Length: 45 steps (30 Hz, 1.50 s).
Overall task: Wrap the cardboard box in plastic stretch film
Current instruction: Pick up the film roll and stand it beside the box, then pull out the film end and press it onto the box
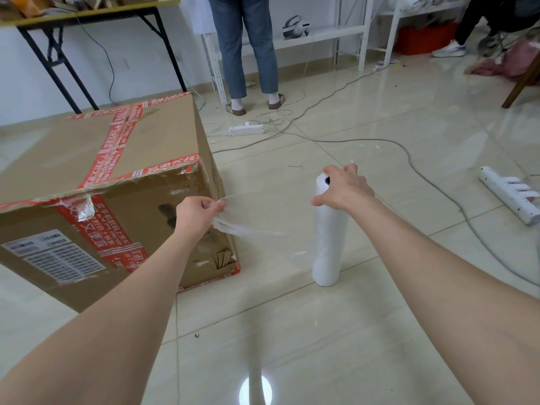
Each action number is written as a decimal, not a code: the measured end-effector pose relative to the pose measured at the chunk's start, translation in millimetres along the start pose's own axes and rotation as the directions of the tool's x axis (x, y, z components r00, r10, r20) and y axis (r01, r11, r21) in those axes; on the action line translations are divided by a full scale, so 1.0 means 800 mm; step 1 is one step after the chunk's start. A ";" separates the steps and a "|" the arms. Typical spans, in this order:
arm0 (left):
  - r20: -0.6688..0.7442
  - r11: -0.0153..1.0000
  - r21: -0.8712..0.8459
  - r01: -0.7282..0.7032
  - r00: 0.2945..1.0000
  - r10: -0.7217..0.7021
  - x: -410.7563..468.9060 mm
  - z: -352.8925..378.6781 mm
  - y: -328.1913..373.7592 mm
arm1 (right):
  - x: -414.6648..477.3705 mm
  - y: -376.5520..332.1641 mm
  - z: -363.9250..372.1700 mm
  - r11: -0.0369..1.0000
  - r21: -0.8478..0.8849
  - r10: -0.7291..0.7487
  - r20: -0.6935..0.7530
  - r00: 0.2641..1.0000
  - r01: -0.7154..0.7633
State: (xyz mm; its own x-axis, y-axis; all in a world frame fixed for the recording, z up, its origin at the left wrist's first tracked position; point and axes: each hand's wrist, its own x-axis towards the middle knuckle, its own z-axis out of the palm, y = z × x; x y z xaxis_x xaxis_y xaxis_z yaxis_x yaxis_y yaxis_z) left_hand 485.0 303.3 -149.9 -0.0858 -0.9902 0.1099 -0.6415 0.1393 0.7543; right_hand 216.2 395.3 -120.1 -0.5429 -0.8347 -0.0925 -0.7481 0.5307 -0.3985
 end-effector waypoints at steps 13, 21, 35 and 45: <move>-0.090 1.000 0.004 -0.018 0.996 0.018 0.006 -0.012 -0.009 | -0.003 -0.004 0.003 1.000 0.001 0.025 -0.044 0.999 -0.025; -0.067 0.996 0.060 -0.061 0.996 0.065 0.010 -0.020 -0.015 | -0.004 -0.030 0.002 0.981 -0.174 -0.112 -0.146 0.983 0.086; 0.179 0.977 0.161 -0.144 0.977 0.114 -0.002 -0.072 -0.034 | -0.035 -0.189 0.108 0.840 -0.179 -0.506 0.077 0.859 0.511; 0.089 0.975 0.191 -0.116 0.991 0.100 0.025 -0.110 -0.071 | -0.034 -0.208 0.106 0.869 -0.056 -0.492 -0.011 0.870 0.491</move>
State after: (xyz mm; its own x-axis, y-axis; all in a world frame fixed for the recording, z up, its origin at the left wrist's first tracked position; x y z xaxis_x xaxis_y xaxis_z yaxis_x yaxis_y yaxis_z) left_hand 586.6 276.2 -133.4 -0.2173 -0.9678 0.1271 -0.7610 0.2495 0.5989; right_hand 387.7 316.9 -128.9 -0.1088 -0.9860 0.1260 -0.9383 0.0600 -0.3407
